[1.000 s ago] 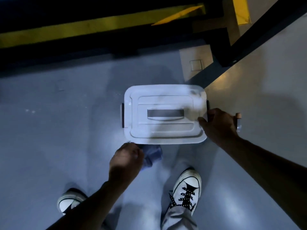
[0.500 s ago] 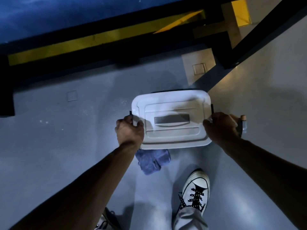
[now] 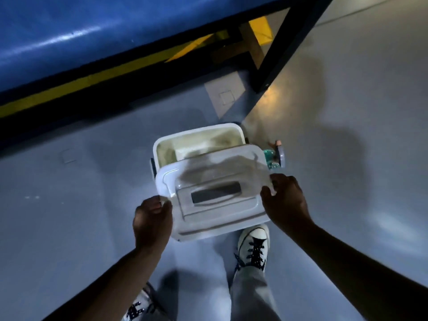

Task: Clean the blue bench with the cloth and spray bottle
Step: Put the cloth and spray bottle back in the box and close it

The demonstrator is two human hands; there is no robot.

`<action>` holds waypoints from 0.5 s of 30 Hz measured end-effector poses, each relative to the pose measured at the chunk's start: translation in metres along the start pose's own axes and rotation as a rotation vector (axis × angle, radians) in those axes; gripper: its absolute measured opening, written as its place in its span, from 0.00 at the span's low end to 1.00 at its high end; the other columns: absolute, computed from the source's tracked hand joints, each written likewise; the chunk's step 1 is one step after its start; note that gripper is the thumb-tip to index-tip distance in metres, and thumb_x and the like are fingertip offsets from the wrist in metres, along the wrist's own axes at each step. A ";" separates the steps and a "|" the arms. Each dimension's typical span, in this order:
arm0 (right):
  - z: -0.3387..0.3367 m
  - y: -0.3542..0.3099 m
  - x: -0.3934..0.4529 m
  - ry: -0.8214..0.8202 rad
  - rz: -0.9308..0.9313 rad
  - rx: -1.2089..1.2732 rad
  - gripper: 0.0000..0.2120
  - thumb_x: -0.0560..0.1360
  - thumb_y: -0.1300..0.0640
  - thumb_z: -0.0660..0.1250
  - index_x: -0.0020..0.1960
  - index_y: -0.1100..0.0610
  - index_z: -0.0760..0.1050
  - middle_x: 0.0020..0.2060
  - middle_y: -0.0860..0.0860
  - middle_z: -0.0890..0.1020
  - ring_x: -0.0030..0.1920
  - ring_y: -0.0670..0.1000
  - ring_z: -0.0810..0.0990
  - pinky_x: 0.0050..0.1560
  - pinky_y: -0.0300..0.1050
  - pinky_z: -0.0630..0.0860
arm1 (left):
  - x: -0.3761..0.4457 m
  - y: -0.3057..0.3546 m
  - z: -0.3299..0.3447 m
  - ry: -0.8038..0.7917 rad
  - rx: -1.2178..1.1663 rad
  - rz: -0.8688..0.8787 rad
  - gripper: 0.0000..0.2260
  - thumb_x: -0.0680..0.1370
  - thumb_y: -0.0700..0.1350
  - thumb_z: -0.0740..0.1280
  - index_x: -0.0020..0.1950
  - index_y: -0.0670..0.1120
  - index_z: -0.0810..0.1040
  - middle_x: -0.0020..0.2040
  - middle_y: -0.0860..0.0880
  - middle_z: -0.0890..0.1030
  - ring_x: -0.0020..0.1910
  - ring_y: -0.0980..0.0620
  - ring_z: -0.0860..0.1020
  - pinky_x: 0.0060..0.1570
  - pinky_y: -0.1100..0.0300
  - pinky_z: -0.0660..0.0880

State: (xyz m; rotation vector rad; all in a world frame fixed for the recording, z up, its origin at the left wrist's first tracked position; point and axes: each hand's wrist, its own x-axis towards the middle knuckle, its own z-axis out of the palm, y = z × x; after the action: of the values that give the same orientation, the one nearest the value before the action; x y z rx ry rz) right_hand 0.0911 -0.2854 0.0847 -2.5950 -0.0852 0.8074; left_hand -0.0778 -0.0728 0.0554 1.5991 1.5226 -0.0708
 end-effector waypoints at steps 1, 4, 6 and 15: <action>-0.002 0.012 -0.014 0.008 0.014 -0.020 0.16 0.78 0.53 0.65 0.65 0.56 0.76 0.56 0.55 0.79 0.55 0.55 0.78 0.57 0.52 0.78 | -0.013 -0.009 -0.001 -0.026 0.040 -0.001 0.04 0.78 0.42 0.70 0.49 0.43 0.84 0.43 0.44 0.86 0.46 0.42 0.84 0.49 0.53 0.78; -0.002 0.050 -0.047 0.032 0.048 -0.032 0.16 0.78 0.52 0.66 0.65 0.53 0.75 0.53 0.51 0.75 0.48 0.51 0.78 0.50 0.46 0.76 | -0.048 -0.032 0.008 -0.128 0.116 0.006 0.05 0.77 0.42 0.68 0.45 0.44 0.83 0.39 0.43 0.86 0.42 0.43 0.84 0.42 0.56 0.74; 0.003 0.080 -0.049 0.037 0.065 -0.062 0.16 0.78 0.53 0.66 0.65 0.54 0.76 0.51 0.50 0.75 0.46 0.50 0.77 0.48 0.44 0.74 | -0.061 -0.045 0.026 -0.178 0.127 0.003 0.05 0.77 0.42 0.68 0.42 0.45 0.82 0.37 0.46 0.85 0.39 0.46 0.83 0.39 0.56 0.75; 0.042 0.191 0.047 -0.070 0.258 -0.080 0.15 0.71 0.60 0.63 0.55 0.58 0.82 0.51 0.60 0.83 0.45 0.58 0.82 0.44 0.43 0.78 | -0.039 -0.092 0.170 -0.345 0.138 -0.040 0.06 0.77 0.41 0.66 0.42 0.41 0.78 0.42 0.42 0.84 0.44 0.42 0.82 0.38 0.62 0.72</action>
State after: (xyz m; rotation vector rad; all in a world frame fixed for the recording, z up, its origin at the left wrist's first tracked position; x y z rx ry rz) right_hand 0.0945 -0.4347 -0.0495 -2.6877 0.2054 1.0036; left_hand -0.0750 -0.2225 -0.0731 1.5683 1.3013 -0.4596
